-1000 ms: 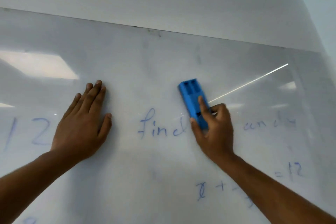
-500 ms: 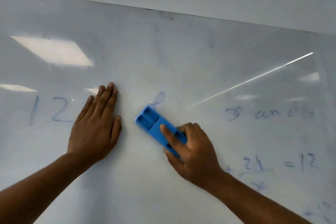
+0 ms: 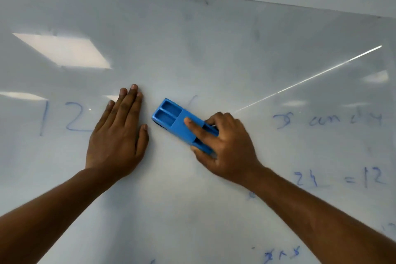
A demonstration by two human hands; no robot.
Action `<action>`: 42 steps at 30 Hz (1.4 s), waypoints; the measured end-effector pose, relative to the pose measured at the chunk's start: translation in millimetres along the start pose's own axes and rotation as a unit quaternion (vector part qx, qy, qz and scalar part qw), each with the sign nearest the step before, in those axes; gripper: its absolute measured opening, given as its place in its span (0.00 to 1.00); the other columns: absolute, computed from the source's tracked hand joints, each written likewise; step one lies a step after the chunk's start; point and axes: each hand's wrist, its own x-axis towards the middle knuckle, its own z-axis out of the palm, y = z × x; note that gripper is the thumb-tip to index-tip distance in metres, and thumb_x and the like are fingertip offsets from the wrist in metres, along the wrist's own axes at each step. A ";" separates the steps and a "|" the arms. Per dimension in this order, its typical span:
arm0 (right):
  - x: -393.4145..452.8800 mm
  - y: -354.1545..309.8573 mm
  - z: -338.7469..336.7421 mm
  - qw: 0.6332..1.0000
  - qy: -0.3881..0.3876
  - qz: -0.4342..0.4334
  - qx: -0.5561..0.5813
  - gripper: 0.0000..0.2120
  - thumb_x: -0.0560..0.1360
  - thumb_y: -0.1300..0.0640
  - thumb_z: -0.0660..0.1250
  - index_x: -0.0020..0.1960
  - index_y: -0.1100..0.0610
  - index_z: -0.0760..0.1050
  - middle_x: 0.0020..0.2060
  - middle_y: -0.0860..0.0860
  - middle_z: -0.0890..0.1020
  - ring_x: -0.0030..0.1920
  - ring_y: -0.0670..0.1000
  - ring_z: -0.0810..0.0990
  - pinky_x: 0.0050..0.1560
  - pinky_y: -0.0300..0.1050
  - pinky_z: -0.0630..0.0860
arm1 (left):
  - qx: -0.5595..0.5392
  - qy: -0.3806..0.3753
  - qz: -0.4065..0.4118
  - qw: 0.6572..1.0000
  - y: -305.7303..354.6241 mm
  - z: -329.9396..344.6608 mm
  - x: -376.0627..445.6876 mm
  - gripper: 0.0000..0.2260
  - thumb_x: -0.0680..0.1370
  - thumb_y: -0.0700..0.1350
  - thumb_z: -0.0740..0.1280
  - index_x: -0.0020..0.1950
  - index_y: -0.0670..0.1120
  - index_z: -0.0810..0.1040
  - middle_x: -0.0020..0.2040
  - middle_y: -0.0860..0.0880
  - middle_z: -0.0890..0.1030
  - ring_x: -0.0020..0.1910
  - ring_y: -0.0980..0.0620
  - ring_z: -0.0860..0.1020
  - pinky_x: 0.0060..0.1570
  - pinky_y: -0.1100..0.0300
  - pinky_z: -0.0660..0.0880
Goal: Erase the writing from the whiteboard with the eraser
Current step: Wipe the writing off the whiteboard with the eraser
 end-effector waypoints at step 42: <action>-94.7 20.1 -29.5 0.983 0.007 0.165 -0.080 0.31 0.80 0.45 0.67 0.81 0.45 0.61 0.53 0.55 0.72 0.50 0.55 0.73 0.48 0.50 0.76 | -0.075 -0.015 -0.017 0.997 34.7 0.2 10.4 0.36 0.82 0.50 0.53 0.88 0.37 0.53 0.89 0.42 0.50 0.88 0.44 0.48 0.87 0.49 0.46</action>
